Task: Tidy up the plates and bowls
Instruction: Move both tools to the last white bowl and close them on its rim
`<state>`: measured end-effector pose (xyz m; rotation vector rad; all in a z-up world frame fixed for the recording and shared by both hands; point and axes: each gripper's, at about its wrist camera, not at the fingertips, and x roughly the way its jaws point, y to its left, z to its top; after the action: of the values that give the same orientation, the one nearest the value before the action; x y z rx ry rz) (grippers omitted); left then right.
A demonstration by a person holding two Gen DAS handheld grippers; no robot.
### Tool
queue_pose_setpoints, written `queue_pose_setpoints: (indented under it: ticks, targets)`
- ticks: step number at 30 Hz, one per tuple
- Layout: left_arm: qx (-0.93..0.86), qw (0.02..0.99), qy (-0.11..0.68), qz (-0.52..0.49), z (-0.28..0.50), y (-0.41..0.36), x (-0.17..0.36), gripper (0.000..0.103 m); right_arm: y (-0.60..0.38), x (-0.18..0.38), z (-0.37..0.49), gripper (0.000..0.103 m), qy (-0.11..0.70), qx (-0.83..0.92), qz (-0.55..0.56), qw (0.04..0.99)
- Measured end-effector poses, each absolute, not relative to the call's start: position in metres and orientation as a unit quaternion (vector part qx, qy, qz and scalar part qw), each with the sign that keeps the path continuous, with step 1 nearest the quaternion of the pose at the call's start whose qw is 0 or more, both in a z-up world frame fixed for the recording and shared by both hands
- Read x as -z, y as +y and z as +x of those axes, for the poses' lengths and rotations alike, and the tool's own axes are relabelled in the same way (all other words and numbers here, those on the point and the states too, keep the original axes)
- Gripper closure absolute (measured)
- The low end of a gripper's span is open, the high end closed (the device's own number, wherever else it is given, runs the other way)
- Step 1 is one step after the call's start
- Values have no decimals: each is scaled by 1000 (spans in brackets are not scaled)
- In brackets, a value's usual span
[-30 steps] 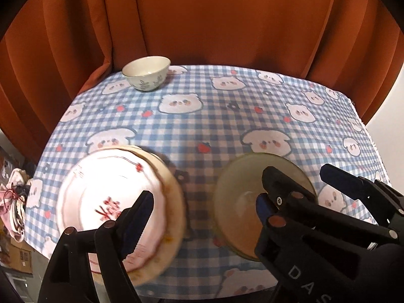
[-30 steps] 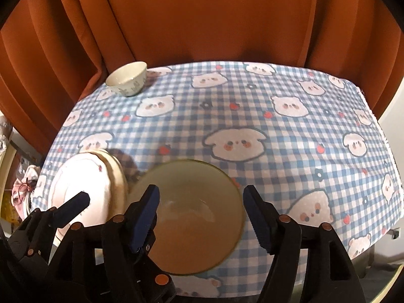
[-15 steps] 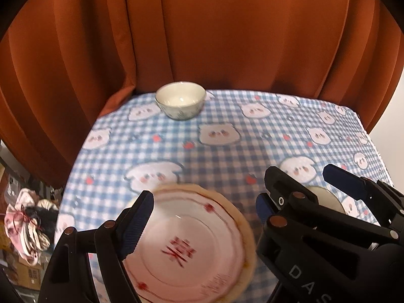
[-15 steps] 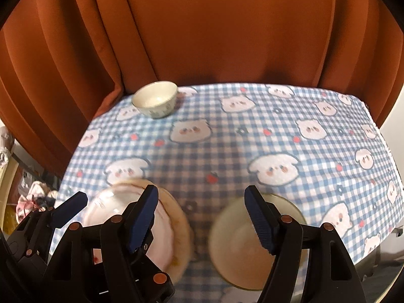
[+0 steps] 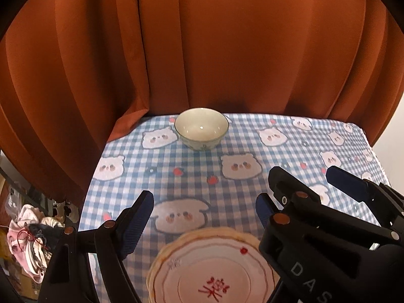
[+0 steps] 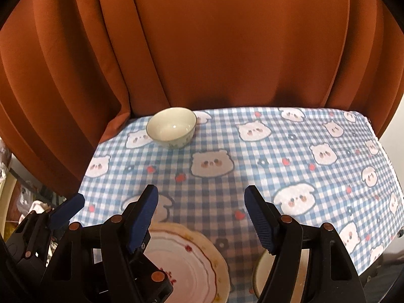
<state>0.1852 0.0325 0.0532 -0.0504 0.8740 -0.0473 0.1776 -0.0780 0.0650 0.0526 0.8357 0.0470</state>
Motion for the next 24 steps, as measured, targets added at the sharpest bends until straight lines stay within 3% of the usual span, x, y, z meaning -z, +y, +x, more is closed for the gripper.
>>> queue_pose_setpoints:
  ticks: [24]
  targets:
    - [-98, 895, 431, -58, 334, 26, -16, 22, -85, -37, 349, 29, 422, -84, 3, 903]
